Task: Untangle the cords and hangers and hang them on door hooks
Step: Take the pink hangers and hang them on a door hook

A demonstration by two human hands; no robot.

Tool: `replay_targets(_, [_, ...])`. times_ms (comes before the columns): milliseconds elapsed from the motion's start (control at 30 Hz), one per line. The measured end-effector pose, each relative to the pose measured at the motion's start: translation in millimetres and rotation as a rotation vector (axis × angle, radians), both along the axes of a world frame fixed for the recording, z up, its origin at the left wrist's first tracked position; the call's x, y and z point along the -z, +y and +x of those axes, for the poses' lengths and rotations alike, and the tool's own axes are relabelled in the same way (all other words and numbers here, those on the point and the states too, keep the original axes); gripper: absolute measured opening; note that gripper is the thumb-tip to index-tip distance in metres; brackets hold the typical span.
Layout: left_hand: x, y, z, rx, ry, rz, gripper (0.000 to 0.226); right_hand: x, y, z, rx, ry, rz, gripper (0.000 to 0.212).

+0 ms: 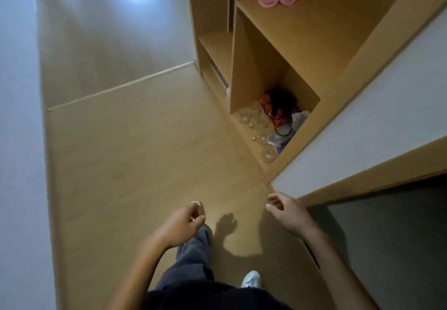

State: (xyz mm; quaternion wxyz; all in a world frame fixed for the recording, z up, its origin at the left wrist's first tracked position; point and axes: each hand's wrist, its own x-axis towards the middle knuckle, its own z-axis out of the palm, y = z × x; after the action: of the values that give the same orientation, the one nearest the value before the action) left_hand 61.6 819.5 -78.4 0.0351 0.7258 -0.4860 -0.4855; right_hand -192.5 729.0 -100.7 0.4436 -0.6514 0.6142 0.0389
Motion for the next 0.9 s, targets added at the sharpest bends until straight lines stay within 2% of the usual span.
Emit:
replay_targets(133, [10,-61,64,-0.019,-0.009,0.011,0.013,3,-63,50,0.040,0.033,-0.016,0.033])
replay_targets(333, [-9,-200,127,0.127,-0.061,-0.071,0.011,-2,-122,101,0.132,0.055,0.046,0.031])
replay_targets(533, [-20,-337,135,0.223,-0.066,-0.170,0.017,1,-191,123,0.247,0.042,0.059,0.030])
replay_targets(667, [-9,-394,127,0.263,-0.045,-0.141,0.019,-1,-281,130,0.286,-0.022,-0.002,0.030])
replay_targets(833, [0,-445,131,0.278,-0.045,-0.015,0.014,-26,-394,137,0.259,-0.102,-0.111,0.027])
replay_targets(900, [-3,-476,134,0.276,-0.044,-0.038,0.011,-36,-433,139,0.272,-0.122,-0.167,0.027])
